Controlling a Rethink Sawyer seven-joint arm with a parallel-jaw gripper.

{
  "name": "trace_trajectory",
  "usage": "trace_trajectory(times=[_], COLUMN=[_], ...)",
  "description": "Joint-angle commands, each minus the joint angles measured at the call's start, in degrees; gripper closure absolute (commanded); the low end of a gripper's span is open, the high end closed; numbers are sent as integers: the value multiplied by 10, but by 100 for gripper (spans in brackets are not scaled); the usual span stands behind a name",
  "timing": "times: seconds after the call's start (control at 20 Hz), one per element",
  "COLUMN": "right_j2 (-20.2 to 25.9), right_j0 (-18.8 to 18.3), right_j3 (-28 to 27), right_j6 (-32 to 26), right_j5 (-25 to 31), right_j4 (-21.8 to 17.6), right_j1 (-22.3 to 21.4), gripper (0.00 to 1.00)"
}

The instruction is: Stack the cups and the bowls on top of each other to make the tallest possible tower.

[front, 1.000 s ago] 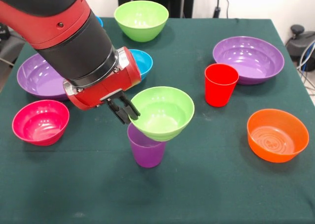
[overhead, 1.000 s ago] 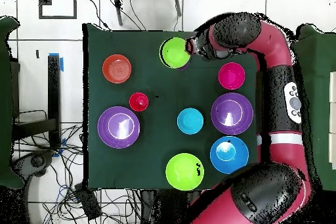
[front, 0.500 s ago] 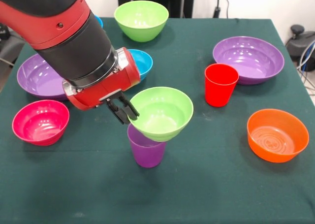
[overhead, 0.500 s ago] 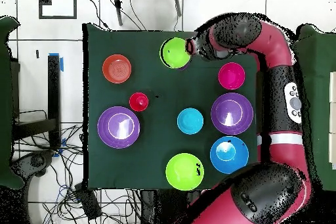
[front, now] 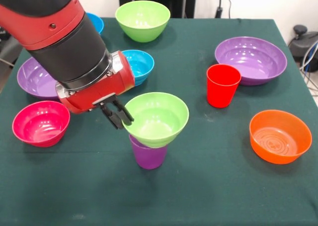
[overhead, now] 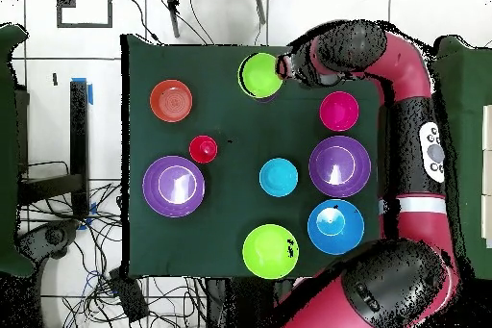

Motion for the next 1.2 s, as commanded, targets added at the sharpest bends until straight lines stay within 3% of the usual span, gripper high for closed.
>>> trace_trajectory(times=[0.05,1.2], right_j2=[-29,-30], right_j0=[-5,-27], right_j3=[24,91], right_j6=[-183,-163], right_j5=[-35,-68], right_j4=[-49,-63], right_j1=[-1,-10], gripper=[100,100])
